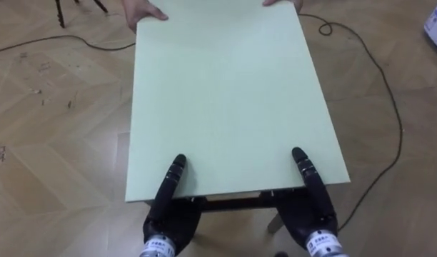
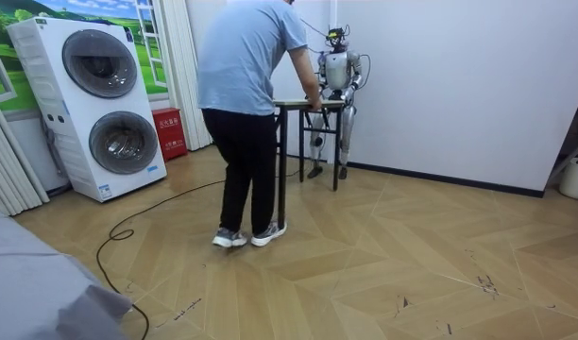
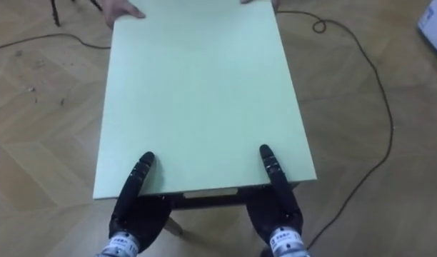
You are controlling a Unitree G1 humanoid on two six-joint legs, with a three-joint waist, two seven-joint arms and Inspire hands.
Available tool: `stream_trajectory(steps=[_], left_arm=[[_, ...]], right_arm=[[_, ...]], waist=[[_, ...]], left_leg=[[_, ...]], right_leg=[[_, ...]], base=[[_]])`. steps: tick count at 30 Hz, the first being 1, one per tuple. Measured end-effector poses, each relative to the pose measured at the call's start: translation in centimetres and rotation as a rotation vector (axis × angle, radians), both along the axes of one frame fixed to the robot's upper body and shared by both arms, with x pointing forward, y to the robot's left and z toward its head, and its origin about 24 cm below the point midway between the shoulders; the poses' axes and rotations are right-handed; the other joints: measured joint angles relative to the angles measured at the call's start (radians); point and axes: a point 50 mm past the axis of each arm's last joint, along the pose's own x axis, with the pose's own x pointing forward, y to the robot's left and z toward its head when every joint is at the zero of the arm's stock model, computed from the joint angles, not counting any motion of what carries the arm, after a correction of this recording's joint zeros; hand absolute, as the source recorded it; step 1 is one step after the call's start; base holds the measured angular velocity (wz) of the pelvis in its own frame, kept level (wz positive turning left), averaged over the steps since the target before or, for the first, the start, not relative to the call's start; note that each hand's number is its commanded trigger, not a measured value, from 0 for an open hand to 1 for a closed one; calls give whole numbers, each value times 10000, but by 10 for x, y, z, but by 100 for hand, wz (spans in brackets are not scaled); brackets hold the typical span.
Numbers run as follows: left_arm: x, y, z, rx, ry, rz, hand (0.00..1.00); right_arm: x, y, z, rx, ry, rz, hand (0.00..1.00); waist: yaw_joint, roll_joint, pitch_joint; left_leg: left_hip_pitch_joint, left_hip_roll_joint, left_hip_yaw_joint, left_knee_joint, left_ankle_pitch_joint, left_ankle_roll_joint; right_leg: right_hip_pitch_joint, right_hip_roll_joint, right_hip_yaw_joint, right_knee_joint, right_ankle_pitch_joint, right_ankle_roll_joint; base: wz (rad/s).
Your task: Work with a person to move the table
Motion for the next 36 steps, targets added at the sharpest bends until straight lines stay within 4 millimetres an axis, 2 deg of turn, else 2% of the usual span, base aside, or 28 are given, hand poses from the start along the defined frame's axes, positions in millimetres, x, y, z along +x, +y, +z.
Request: stream_trajectory(steps=[1, 2, 4, 5, 7, 8, 9, 13, 16, 19, 29, 33, 36], left_arm=[[0, 0, 0, -5, -2, 7, 100], [0, 0, 0, -9, 2, 16, 100], [1, 3, 2, 91, -87, 22, 100], [1, 4, 2, 122, -120, 30, 100], [2, 7, 3, 221, -202, 83, 100], [2, 8, 4, 248, -216, 108, 100], [3, 10, 4, 328, -241, 138, 100], [3, 13, 5, 596, -366, 183, 100], [3, 13, 5, 631, -413, 152, 100], [3, 13, 5, 612, -424, 135, 100], [-4, 15, 1, 566, -303, 124, 100], [-8, 13, 0, 444, -160, 86, 100], [-9, 12, -2, 322, -49, 156, 100]], right_arm=[[0, 0, 1, -17, -23, 40, 100], [0, 0, 1, -7, -25, 41, 100], [0, 3, 1, 90, -37, 31, 100], [0, 5, 1, 136, -47, 29, 100], [2, 7, 2, 176, -111, 72, 100], [2, 8, 2, 186, -115, 95, 100], [2, 10, 2, 230, -95, 130, 100], [2, 15, 1, 394, -50, 142, 100], [2, 14, 1, 446, -34, 116, 100], [2, 14, 1, 424, -36, 104, 100], [-5, 15, -2, 428, 80, 133, 100], [-6, 14, -2, 311, 100, 249, 100], [-5, 14, -1, 66, -44, 388, 100]], waist=[[107, -49, -8], [196, -81, -12], [395, -287, -9], [398, -347, -14], [772, -489, -8], [904, -505, -10], [993, -497, -13], [994, -632, -13], [934, -629, -14], [871, -622, -18], [863, -593, -18], [858, -429, -13], [859, -395, -6]], left_leg=[[-99, -7, 182, 4, 76, 13], [-135, -7, 263, -1, 108, 0], [-314, -13, 293, -19, 294, -117], [-372, 1, 288, -28, 358, -164], [-413, 95, 308, -263, 641, -385], [-421, 126, 286, -323, 704, -440], [-431, 200, 121, -436, 838, -551], [-691, 528, -373, -537, 1104, -855], [-895, 649, -629, -512, 1189, -979], [-1017, 668, -895, -515, 1246, -1044], [-1028, 615, -1269, -444, 1255, -1052], [-1248, 627, -1646, -187, 1269, -1077], [-1429, 637, -1891, -84, 1339, -1112]], right_leg=[[461, 44, 381, 228, -547, 77], [716, 73, 549, 173, -772, 92], [1872, 211, 543, -1054, -1459, 250], [2040, 293, 549, -1516, -1529, 261], [2275, 578, 471, -2812, -1475, 191], [2372, 678, 470, -3081, -1415, 88], [2506, 907, 445, -3505, -1195, -77], [2519, 1366, 117, -4147, -839, -457], [2504, 1532, -73, -4314, -758, -587], [2549, 1569, -353, -4334, -738, -624], [2878, 1606, -633, -4531, -734, -631], [2971, 1682, -997, -4527, -727, -648], [2977, 1731, -1310, -4526, -698, -705]], base=[[-10], [-27], [-13], [-9], [-41], [-47], [-16], [6], [12], [16], [12], [27], [27]])
